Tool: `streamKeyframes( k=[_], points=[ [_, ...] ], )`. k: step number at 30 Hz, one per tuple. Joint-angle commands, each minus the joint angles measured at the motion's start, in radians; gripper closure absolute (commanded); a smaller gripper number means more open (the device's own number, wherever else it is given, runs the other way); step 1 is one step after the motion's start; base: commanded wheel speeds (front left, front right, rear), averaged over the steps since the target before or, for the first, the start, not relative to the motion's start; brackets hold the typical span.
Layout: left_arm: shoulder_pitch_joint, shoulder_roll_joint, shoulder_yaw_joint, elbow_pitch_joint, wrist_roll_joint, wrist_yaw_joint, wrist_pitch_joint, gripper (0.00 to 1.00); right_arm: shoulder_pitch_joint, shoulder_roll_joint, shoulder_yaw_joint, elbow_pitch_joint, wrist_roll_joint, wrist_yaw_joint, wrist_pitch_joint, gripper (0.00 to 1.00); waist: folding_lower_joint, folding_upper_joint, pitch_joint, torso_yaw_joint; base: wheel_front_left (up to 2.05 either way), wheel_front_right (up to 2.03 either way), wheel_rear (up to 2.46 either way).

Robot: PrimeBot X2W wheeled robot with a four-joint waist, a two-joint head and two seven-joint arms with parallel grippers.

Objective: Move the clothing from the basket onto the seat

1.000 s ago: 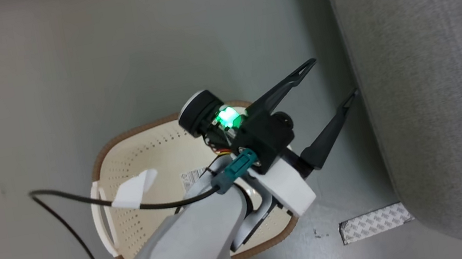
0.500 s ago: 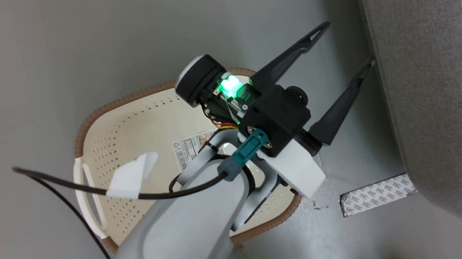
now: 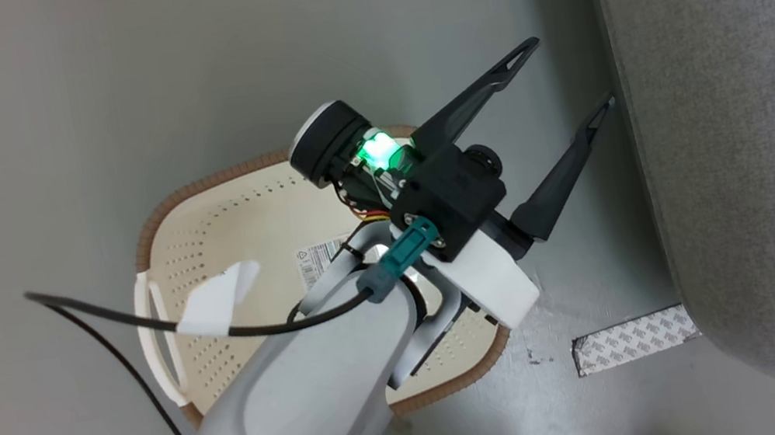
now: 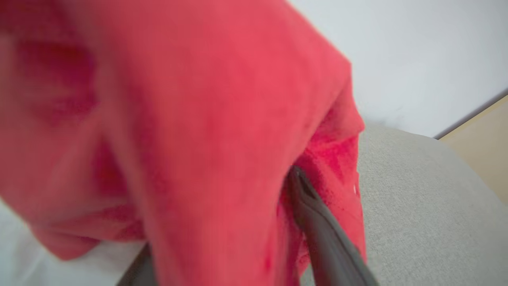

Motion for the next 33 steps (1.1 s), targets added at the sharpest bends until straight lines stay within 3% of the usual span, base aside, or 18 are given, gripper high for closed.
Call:
streamKeyframes(
  k=[1,9,18,23,33],
  points=[
    [0.014,0.001,0.004,0.006,-0.013,0.004,-0.01,0.0,0.007,-0.003,-0.001,0.013,-0.003,-0.003,-0.009,0.0,-0.0001,-0.0001,-0.014,0.002,0.0,0.0,0.0],
    [0.054,0.006,0.016,0.057,-0.044,0.022,-0.054,0.0,0.076,0.027,0.06,0.039,0.006,-0.003,-0.061,0.0,-0.0001,-0.0001,-0.099,-0.003,0.0,0.0,0.0],
    [0.123,0.036,0.036,0.099,-0.083,0.042,-0.076,0.0,0.252,0.05,0.15,-0.021,0.07,-0.003,-0.108,0.0,-0.0001,-0.0001,-0.201,-0.031,0.0,0.0,0.0],
    [0.174,0.047,0.051,0.111,-0.103,0.067,-0.095,0.0,0.35,0.046,0.16,-0.091,0.105,-0.003,-0.12,0.0,-0.0001,-0.0001,-0.26,-0.035,0.0,0.0,0.0],
    [0.306,0.071,0.105,0.129,-0.145,0.13,-0.132,0.0,0.58,0.066,0.079,-0.324,0.132,-0.003,-0.123,0.0,-0.0001,-0.0001,-0.405,-0.005,0.0,0.0,0.0]
  ],
)
